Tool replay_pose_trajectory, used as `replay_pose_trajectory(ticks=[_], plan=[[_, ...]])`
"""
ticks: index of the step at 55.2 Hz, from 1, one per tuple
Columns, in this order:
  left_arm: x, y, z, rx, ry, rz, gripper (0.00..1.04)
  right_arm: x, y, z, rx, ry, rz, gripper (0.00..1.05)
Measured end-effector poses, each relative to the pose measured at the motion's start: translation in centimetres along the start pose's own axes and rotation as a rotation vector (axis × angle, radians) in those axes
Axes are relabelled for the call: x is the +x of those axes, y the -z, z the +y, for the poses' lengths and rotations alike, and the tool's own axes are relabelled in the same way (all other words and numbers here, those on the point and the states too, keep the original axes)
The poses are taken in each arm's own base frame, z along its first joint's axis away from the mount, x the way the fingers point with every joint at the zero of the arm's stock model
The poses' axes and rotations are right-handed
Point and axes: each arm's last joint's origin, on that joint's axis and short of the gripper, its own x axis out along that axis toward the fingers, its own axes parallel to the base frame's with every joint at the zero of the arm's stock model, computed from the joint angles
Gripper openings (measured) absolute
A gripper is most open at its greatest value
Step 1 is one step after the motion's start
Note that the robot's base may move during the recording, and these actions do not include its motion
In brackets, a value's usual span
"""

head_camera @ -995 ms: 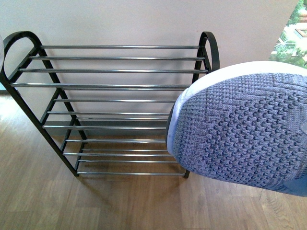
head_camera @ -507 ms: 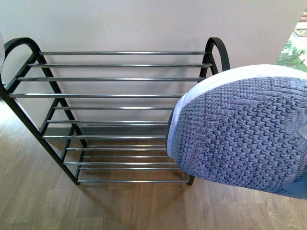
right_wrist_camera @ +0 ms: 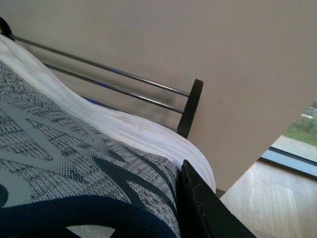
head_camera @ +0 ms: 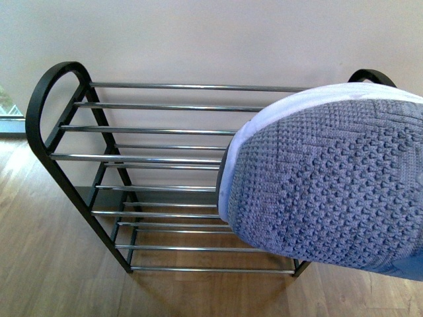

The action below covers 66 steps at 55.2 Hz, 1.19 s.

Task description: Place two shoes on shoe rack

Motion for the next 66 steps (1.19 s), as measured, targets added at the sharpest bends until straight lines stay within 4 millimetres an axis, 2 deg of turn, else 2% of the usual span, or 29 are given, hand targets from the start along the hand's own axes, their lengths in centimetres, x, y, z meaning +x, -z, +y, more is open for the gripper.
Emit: replay_pose_trajectory(ticks=[16, 23, 32, 43, 50, 57, 66], plan=[[0.0, 0.0, 0.0, 0.001, 0.008, 0.000, 0.02, 0.0, 0.0, 0.0, 0.000, 0.008, 0.002, 0.06], [0.0, 0.0, 0.0, 0.001, 0.006, 0.000, 0.02, 0.2, -0.4, -0.1, 0.003, -0.099, -0.056, 0.06], [0.0, 0.0, 0.0, 0.001, 0.006, 0.000, 0.02, 1.5, -1.1, 0.2, 0.067, -0.165, -0.012, 0.06], [0.0, 0.0, 0.0, 0.001, 0.007, 0.000, 0.02, 5.6, -2.5, 1.0, 0.090, -0.095, 0.091, 0.06], [0.0, 0.0, 0.0, 0.001, 0.007, 0.000, 0.02, 8.2, -2.9, 2.0, 0.111, -0.135, 0.172, 0.06], [0.0, 0.0, 0.0, 0.001, 0.007, 0.000, 0.02, 11.4, -3.2, 3.1, 0.155, -0.173, 0.284, 0.06], [0.0, 0.0, 0.0, 0.001, 0.007, 0.000, 0.02, 15.4, -3.8, 3.2, 0.254, -0.134, 0.381, 0.06]])
